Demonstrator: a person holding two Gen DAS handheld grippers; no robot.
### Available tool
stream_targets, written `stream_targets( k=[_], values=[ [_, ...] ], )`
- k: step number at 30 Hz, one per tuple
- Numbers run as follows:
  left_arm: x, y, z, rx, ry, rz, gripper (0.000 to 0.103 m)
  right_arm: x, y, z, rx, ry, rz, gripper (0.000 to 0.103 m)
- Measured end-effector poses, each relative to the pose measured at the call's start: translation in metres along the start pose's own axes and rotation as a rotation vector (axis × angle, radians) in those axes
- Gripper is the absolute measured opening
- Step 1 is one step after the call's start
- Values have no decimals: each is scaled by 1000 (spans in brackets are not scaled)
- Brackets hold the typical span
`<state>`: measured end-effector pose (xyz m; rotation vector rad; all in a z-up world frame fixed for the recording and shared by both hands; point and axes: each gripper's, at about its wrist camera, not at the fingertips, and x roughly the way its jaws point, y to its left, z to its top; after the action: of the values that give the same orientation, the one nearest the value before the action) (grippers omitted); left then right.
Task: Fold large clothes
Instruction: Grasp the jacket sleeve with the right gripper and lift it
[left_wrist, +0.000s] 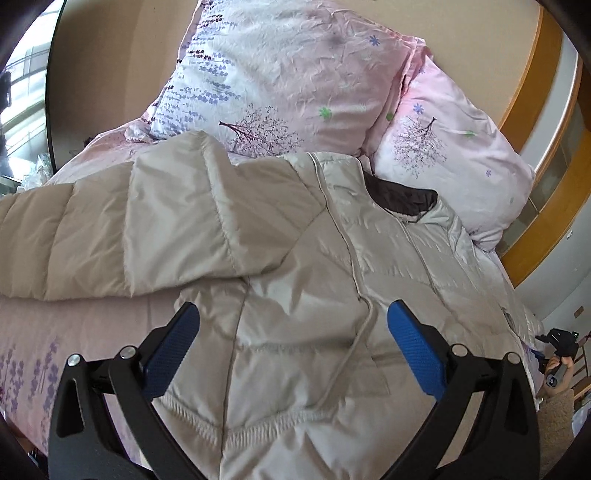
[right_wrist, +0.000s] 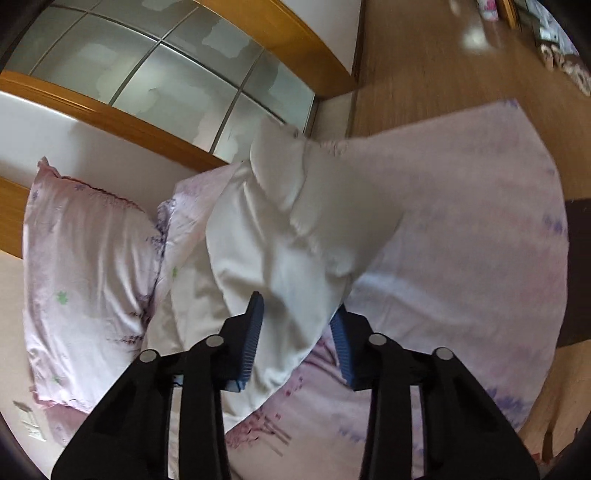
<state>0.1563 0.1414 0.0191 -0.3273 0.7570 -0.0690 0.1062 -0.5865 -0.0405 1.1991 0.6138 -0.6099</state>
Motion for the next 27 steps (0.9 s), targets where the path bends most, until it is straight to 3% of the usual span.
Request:
stream_targets(
  k=[7, 13, 17, 20, 23, 27],
  values=[
    [18, 4, 11, -4, 8, 13, 101, 4, 26, -2, -137, -79, -82, 11],
    [26, 6, 22, -20, 22, -49, 101, -14, 85, -19, -383, -209, -125, 6],
    [26, 8, 29, -56, -10, -134, 101, -35, 146, -48, -571, -263, -41, 6],
    [25, 4, 36, -67, -44, -163, 101, -51, 202, -95, -745, -261, 74, 6],
    [35, -5, 47, -59, 20, -202, 101, -55, 246, -145, -876, -206, 187, 6],
    [50, -12, 57, -128, 81, -320, 101, -42, 288, -216, -1010, -40, 324, 6]
  ],
)
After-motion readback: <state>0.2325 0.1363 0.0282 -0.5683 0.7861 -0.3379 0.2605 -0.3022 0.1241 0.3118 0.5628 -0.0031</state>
